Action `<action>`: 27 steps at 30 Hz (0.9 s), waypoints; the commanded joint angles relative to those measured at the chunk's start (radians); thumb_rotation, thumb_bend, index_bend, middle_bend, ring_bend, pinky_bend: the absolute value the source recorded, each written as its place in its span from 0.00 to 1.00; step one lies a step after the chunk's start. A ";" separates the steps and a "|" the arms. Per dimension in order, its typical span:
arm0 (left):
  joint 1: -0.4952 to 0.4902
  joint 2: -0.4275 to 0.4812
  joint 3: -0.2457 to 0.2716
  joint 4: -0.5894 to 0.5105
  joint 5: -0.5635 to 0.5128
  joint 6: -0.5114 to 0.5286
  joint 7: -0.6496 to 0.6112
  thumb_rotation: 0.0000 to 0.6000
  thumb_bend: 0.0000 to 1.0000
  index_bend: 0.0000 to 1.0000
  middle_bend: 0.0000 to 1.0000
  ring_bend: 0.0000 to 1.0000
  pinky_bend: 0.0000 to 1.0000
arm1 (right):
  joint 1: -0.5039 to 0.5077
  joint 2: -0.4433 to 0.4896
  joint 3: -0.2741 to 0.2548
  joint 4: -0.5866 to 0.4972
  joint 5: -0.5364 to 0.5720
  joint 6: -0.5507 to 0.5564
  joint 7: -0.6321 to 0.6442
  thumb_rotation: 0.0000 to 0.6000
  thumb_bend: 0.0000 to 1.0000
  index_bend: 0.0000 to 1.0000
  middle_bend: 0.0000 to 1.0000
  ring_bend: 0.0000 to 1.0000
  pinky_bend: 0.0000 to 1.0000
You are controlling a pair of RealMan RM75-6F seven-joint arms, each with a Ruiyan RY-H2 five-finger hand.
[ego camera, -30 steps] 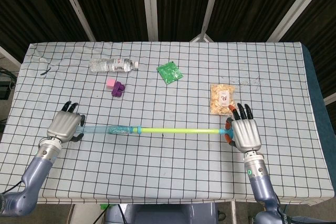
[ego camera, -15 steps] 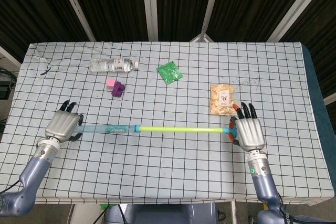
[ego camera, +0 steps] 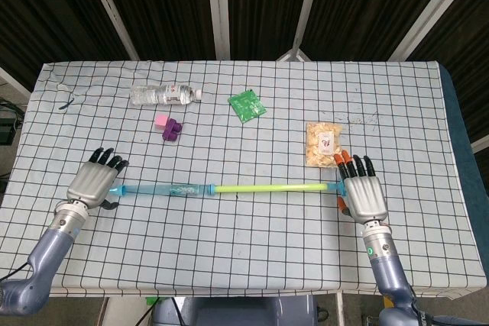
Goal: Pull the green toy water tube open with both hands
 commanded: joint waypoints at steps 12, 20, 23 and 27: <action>0.060 0.022 -0.019 -0.053 0.055 0.050 -0.121 1.00 0.12 0.14 0.09 0.02 0.00 | -0.023 0.050 -0.008 -0.058 0.023 0.039 0.010 1.00 0.36 0.00 0.00 0.00 0.00; 0.190 0.102 0.036 -0.145 0.235 0.187 -0.276 1.00 0.09 0.05 0.00 0.00 0.00 | -0.109 0.125 -0.077 -0.103 -0.100 0.101 0.140 1.00 0.33 0.00 0.00 0.00 0.00; 0.265 0.133 0.082 -0.167 0.339 0.278 -0.319 1.00 0.09 0.03 0.00 0.00 0.00 | -0.164 0.168 -0.129 -0.118 -0.172 0.146 0.193 1.00 0.33 0.00 0.00 0.00 0.00; 0.354 0.153 0.136 -0.157 0.443 0.385 -0.353 1.00 0.09 0.03 0.00 0.00 0.00 | -0.233 0.201 -0.166 -0.110 -0.238 0.219 0.286 1.00 0.32 0.00 0.00 0.00 0.00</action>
